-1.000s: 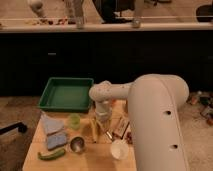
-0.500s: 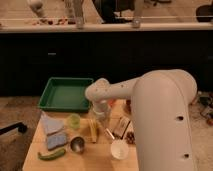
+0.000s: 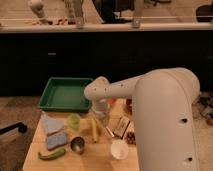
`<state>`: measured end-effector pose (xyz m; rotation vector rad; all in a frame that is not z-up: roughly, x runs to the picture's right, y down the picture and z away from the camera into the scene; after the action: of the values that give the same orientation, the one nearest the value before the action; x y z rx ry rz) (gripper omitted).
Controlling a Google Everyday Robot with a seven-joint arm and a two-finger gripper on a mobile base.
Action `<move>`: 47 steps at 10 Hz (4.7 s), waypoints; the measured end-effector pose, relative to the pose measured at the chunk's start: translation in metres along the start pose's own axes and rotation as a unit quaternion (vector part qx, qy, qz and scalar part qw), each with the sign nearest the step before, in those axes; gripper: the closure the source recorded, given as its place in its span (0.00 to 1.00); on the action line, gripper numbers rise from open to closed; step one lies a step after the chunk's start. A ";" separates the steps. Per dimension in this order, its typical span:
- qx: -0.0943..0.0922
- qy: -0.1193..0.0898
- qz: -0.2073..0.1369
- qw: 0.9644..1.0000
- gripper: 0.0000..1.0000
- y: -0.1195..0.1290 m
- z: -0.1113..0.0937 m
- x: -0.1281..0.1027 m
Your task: Place fork in red bowl
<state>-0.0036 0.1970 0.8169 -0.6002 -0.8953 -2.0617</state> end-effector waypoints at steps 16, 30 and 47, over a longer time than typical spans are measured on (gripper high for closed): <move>-0.078 -0.009 0.094 0.992 0.86 0.098 -0.053 0.097; -0.071 -0.053 0.105 0.990 0.86 0.124 -0.031 0.092; -0.084 -0.053 0.093 0.991 0.22 0.128 -0.036 0.119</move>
<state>0.0280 0.0567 0.9222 -0.8580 -0.7017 -1.9621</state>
